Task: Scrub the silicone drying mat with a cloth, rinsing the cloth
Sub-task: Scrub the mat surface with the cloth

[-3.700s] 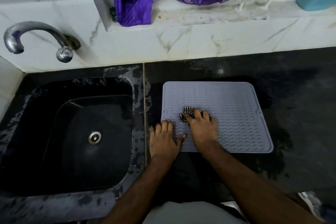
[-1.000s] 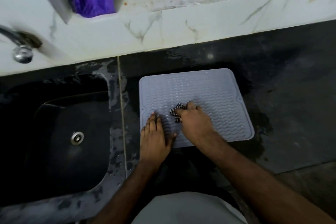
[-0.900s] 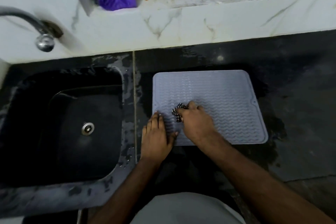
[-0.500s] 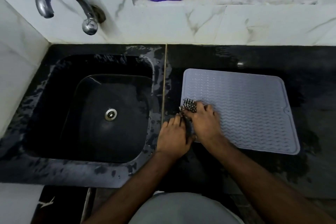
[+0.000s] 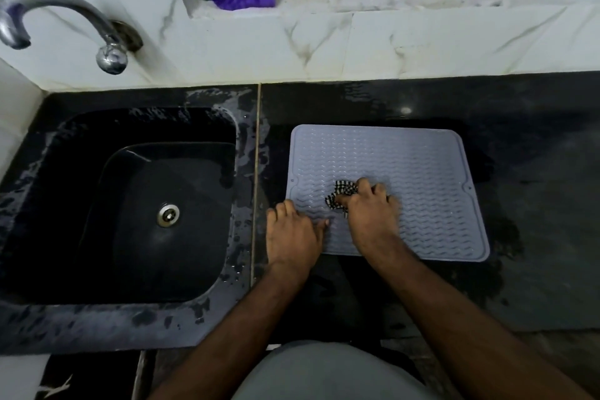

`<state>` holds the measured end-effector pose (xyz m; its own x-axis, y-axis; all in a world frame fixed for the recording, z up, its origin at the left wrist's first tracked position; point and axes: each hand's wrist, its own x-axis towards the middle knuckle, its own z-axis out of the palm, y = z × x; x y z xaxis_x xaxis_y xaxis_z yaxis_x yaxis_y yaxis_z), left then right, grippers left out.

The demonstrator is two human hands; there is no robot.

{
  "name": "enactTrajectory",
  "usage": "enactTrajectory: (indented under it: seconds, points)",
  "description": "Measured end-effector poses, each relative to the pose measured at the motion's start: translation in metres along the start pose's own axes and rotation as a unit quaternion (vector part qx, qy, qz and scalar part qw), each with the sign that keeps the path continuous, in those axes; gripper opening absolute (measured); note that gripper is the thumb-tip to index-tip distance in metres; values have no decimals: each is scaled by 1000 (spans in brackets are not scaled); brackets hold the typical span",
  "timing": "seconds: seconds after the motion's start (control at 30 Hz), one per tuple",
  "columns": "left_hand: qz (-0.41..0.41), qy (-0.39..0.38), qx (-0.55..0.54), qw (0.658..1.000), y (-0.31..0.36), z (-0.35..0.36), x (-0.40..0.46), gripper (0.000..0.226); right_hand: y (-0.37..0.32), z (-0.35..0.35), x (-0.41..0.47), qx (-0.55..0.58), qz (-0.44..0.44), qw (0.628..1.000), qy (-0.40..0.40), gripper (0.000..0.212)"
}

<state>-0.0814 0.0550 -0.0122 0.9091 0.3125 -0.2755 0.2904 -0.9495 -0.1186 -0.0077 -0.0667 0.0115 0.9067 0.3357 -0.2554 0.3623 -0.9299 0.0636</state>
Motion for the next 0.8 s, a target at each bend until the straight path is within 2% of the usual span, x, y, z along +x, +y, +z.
enactTrajectory:
  seconds: [0.27,0.47,0.7,0.8]
  points:
    - [-47,-28,76,996,27,-10,11,104,49,6,0,27,-9,1000,-2,42]
    - [-73,-84,158,981,51,-8,12,89,78,12,-4,50,3,999,11,36]
    - [-96,-129,183,970,55,-8,12,85,109,17,-6,47,3,999,2,35]
    - [-62,-90,170,979,72,-17,11,64,130,21,-5,52,14,999,-5,35]
